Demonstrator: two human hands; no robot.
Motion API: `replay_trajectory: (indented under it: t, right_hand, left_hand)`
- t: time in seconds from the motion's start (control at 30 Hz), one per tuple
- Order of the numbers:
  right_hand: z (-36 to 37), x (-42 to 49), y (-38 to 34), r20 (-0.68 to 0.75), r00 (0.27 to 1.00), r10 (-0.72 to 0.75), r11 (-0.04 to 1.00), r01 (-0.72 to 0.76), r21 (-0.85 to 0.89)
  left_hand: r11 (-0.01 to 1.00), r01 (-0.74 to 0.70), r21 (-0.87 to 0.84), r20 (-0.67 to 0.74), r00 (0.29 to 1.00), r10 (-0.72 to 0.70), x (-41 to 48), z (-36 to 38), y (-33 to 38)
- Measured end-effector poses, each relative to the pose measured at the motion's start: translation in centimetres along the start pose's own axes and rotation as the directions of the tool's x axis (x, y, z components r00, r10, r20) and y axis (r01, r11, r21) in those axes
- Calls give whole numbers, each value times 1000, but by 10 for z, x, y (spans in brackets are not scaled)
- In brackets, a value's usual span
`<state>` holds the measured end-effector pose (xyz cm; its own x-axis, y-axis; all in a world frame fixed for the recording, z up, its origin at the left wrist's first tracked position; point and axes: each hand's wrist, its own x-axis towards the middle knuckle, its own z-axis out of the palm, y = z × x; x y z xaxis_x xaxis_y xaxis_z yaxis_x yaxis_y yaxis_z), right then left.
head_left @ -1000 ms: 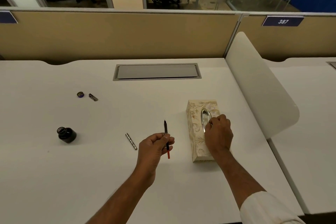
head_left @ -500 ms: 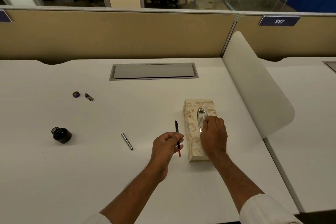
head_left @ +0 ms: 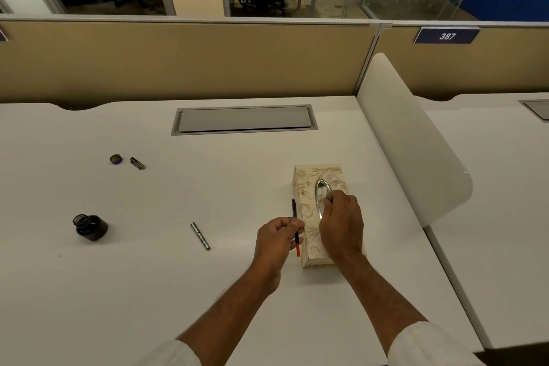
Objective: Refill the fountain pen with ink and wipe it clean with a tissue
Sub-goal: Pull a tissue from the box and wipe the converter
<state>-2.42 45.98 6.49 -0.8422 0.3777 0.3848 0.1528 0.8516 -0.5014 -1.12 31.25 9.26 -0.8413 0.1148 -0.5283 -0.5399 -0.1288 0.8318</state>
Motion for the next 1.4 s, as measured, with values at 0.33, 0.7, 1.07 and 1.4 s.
replay_trajectory:
  t: [0.33,0.7,1.07,1.4]
  right_hand:
    - [-3,-1,4,33,997,75,995,-72,-70]
    - [-9,0,11,33,975,219,928,-218,301]
    - [-36,10,-1,-42,919,393,741,-289,606]
    - [-66,-3,-58,372,863,342,340,-483,807]
  left_hand:
    - [999,-9,41,-21,1000,10,0,4,0]
    - [999,-3,38,-3,1000,3,0,4,0]
    - [1000,-21,6,-12,1000,21,-6,1,5]
    - [993,-7,-117,38,999,11,-36,-25,23]
